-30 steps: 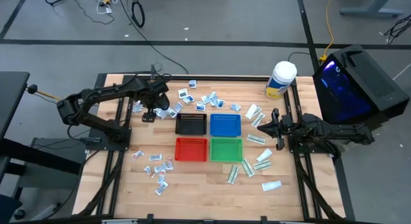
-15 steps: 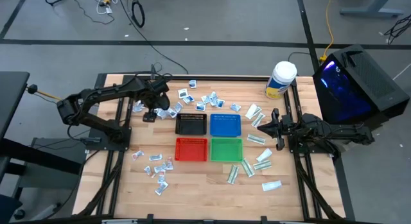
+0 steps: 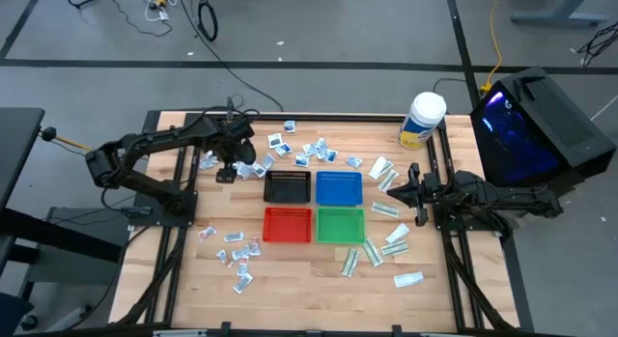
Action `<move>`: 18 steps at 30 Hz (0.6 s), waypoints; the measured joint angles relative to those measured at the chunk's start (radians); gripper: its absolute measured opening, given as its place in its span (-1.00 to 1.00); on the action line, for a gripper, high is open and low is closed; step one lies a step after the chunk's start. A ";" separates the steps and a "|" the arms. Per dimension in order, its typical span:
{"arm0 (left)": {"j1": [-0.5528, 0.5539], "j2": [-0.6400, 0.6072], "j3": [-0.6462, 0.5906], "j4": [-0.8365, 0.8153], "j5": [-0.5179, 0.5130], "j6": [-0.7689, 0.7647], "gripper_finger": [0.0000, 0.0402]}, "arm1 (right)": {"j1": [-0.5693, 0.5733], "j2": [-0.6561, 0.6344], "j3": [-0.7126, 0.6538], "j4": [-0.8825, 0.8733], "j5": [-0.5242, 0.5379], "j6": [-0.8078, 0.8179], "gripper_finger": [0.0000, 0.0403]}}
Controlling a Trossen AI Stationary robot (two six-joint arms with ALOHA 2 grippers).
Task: Pick & Place First Aid Supplies
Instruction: Put the gray towelette pack into the black bin
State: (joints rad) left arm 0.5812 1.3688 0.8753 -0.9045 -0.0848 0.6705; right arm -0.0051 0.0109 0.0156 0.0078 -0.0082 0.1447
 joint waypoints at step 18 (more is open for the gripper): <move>-0.125 -0.002 0.000 0.002 -0.008 -0.023 0.62 | 0.000 0.000 0.000 0.000 0.000 0.000 -0.91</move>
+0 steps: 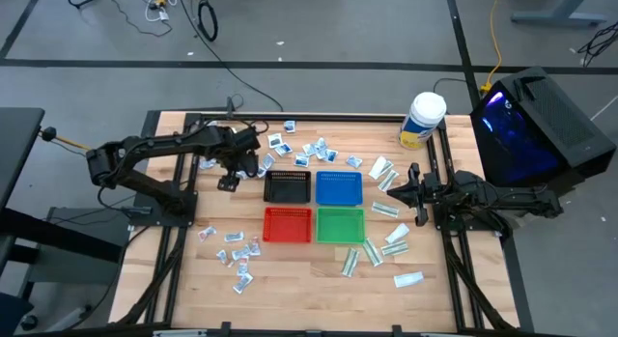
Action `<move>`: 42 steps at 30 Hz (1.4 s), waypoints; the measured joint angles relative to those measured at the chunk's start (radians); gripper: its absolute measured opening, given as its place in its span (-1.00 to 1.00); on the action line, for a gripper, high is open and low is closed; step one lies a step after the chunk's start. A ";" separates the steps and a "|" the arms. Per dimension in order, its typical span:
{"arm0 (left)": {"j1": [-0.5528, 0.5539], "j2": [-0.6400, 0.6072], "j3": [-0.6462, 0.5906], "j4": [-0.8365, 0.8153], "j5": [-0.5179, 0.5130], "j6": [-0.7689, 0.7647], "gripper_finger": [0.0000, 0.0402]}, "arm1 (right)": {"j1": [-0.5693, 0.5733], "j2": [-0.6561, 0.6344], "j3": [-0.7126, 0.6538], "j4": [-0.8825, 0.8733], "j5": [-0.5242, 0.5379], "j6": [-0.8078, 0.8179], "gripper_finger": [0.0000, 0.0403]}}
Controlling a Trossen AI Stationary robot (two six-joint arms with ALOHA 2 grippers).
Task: Pick & Place First Aid Supplies
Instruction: Put the gray towelette pack into the black bin
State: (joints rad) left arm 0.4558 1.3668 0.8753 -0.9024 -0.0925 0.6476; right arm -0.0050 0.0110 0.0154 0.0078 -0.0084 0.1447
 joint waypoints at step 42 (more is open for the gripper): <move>0.144 0.205 0.001 0.025 -0.087 0.045 0.62 | 0.000 0.000 0.000 0.000 0.000 0.000 -0.91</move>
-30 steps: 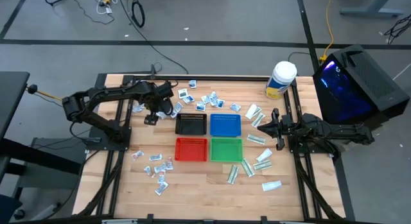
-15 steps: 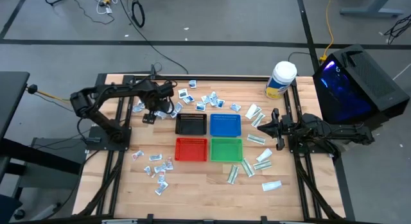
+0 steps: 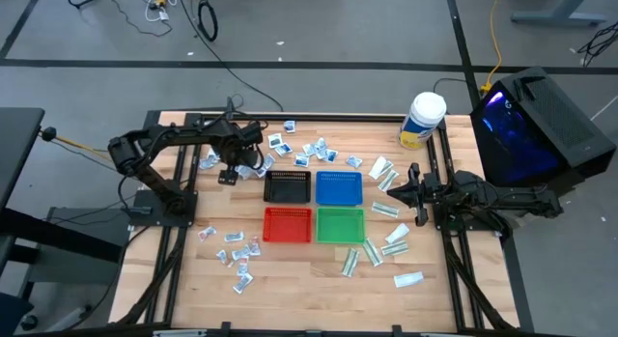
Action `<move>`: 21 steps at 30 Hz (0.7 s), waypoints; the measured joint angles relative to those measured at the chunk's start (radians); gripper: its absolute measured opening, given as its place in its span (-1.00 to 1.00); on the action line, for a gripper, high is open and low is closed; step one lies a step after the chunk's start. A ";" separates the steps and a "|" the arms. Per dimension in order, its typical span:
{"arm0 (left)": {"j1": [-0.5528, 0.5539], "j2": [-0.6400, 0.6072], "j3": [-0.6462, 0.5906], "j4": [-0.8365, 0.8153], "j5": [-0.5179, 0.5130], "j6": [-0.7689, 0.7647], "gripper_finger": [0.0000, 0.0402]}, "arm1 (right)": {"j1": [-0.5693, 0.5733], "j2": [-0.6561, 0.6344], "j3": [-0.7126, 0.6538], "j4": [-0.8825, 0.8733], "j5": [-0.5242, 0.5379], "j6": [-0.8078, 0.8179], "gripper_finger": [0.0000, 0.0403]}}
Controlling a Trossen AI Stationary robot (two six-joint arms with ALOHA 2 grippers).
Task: Pick & Place First Aid Supplies
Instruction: Put the gray towelette pack into the black bin
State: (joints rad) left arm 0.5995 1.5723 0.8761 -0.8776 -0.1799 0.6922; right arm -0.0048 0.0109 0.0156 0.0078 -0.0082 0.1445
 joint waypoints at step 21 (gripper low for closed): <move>-0.003 -0.001 -0.106 0.056 -0.045 -0.032 0.62 | 0.000 0.000 0.000 0.000 0.000 0.000 -0.91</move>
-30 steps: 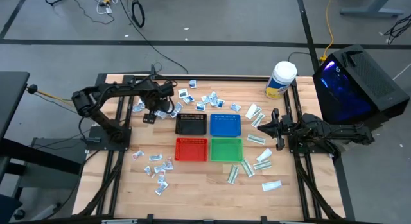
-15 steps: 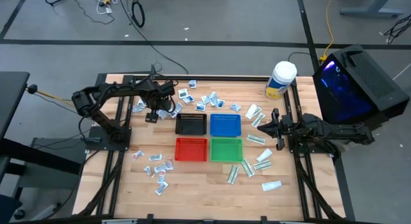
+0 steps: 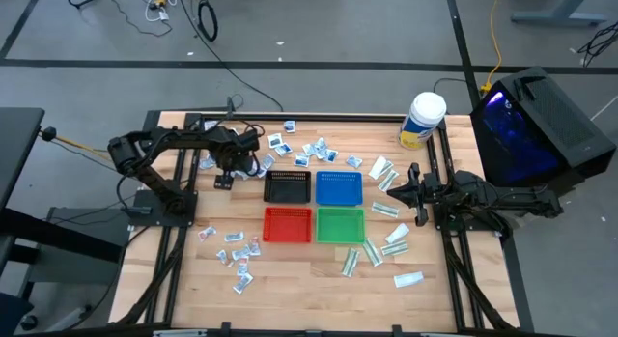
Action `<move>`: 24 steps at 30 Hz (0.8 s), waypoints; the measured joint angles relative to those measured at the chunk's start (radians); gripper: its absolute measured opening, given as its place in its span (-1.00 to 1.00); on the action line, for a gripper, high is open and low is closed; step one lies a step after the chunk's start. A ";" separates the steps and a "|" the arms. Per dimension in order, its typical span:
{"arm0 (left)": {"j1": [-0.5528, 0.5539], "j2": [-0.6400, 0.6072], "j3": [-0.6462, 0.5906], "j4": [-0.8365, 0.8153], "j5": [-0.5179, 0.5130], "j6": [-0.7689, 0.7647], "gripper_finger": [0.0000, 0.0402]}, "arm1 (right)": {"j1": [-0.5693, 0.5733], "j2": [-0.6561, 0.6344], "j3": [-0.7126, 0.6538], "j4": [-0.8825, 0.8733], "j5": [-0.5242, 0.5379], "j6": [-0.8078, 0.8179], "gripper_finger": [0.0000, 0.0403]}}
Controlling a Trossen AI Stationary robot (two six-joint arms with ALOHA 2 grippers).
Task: Pick & Place First Aid Supplies
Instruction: Put the gray towelette pack into the black bin
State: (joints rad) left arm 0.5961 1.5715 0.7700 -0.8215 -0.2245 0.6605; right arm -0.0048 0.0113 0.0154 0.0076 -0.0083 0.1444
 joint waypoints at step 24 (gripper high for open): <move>0.018 -0.001 -0.025 0.034 0.055 0.040 -0.03 | 0.000 0.000 0.000 0.000 0.000 0.000 -0.91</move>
State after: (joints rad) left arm 0.6136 1.5707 0.7452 -0.7874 -0.1694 0.7010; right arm -0.0051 0.0112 0.0155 0.0078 -0.0083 0.1448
